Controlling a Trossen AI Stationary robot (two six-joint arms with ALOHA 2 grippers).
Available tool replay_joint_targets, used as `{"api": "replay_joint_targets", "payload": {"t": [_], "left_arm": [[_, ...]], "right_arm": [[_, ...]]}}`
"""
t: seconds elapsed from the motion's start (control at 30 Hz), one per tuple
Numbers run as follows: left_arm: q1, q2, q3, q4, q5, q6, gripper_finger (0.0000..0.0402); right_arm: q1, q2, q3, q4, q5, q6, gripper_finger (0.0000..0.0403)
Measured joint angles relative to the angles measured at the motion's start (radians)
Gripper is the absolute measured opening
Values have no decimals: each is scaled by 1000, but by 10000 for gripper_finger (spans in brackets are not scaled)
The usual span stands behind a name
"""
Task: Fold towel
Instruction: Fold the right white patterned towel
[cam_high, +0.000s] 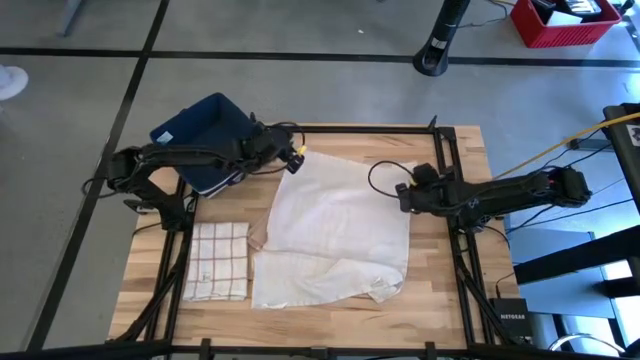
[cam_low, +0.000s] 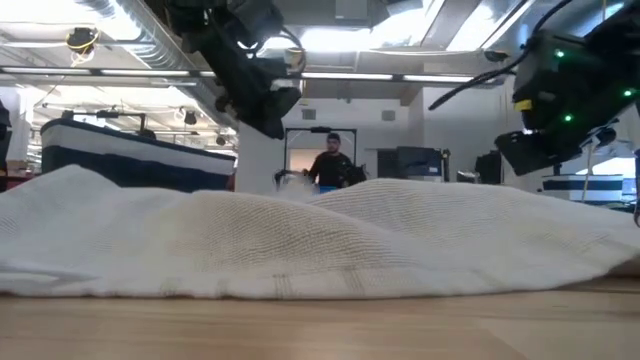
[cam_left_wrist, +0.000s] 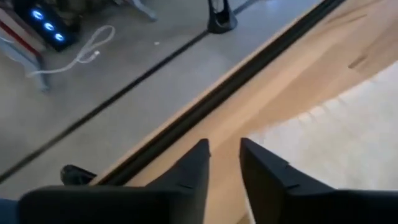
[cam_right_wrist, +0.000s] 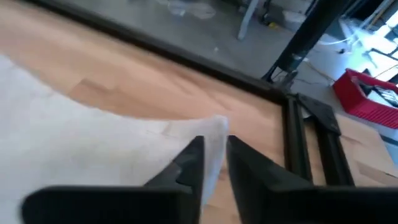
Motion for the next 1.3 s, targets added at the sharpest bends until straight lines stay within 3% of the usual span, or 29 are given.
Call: {"api": "replay_joint_targets", "payload": {"t": [0.13,0.3,0.43,0.57,0.7,0.93,1.07,1.3], "left_arm": [[-24,-57,48,-84,136,-3,127],[-185,-164,66,-107,287,-36,144],[-399,-172,66,-133,315,-50,140],[-601,-110,64,-134,301,-77,134],[-745,-43,64,-126,238,-152,132],[-894,80,64,-87,201,-297,131],[-936,144,64,-66,198,-375,131],[-968,190,64,-50,198,-441,131]], "right_arm": [[3,-9,67,-43,-172,-133,135],[37,-38,161,-57,-572,-295,188],[177,-44,166,115,-854,-358,206],[370,-14,161,284,-966,-361,209],[598,50,171,392,-980,-345,204],[934,277,326,221,-732,-343,177],[1008,436,396,154,-626,-341,163],[1000,625,428,106,-544,-282,147]]}}
